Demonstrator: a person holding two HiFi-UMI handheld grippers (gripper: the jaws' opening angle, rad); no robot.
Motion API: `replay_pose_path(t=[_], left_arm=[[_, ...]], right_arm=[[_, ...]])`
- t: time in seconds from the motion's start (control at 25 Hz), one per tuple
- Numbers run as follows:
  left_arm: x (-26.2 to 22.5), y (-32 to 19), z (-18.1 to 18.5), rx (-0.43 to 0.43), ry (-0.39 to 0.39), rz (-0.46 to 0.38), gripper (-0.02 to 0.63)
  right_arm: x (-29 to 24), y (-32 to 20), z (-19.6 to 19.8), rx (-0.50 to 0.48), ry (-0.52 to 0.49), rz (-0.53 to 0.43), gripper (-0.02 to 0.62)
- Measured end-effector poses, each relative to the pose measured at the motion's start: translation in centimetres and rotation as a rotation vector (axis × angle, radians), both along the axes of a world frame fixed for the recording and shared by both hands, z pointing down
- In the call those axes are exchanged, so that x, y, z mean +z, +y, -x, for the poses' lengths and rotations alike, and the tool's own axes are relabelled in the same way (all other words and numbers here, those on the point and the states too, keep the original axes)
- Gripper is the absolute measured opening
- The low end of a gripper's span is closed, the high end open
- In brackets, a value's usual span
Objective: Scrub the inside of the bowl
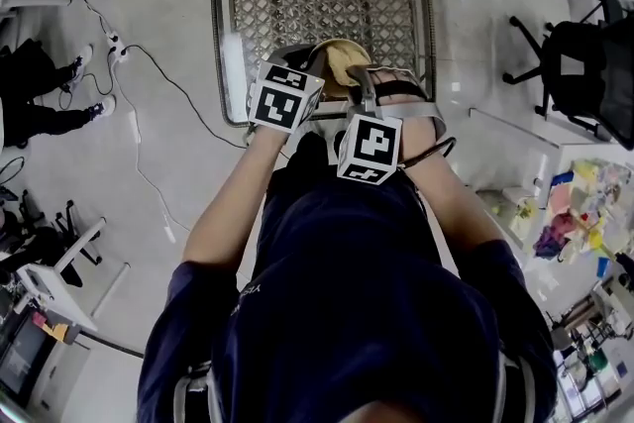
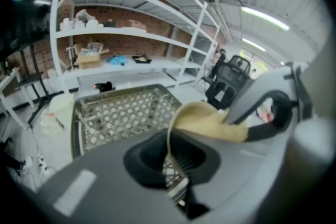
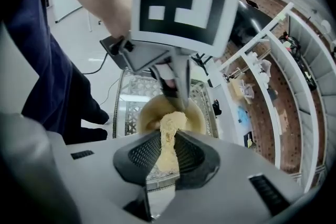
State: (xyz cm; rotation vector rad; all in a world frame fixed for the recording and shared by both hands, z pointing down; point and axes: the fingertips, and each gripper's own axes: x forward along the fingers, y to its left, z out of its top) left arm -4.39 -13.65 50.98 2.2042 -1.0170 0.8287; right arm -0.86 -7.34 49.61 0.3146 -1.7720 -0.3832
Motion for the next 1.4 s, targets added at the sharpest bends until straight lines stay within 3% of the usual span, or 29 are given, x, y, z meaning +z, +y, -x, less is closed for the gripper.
replay_pose_path(t=[0.2, 0.4, 0.52, 0.84, 0.96, 1.28, 1.4], left_arm=[[0.1, 0.0, -0.3, 0.008, -0.011, 0.001, 0.011], [0.6, 0.3, -0.8, 0.016, -0.006, 0.031, 0.011], [0.6, 0.2, -1.0, 0.014, 0.001, 0.031, 0.011], [1.0, -0.1, -1.2, 0.013, 0.003, 0.044, 0.011], [1.5, -0.1, -1.2, -0.010, 0.017, 0.062, 0.011], [1.7, -1.5, 1.3, -0.117, 0.072, 0.106, 0.011], [1.7, -1.8, 1.6, -0.125, 0.065, 0.107, 0.011]], right_arm=[[1.0, 3.2, 0.8, -0.082, 0.005, 0.045, 0.066], [0.2, -0.3, -0.8, 0.013, -0.024, 0.008, 0.066], [0.0, -0.6, -1.2, 0.021, -0.031, 0.006, 0.066], [1.0, 3.2, -0.4, -0.044, -0.123, 0.136, 0.066], [-0.5, 2.3, -1.0, 0.039, -0.244, 0.177, 0.066], [-5.6, -2.7, -4.7, 0.436, -0.732, 0.321, 0.066], [-6.4, -4.3, -6.2, 0.555, -0.867, 0.354, 0.066]])
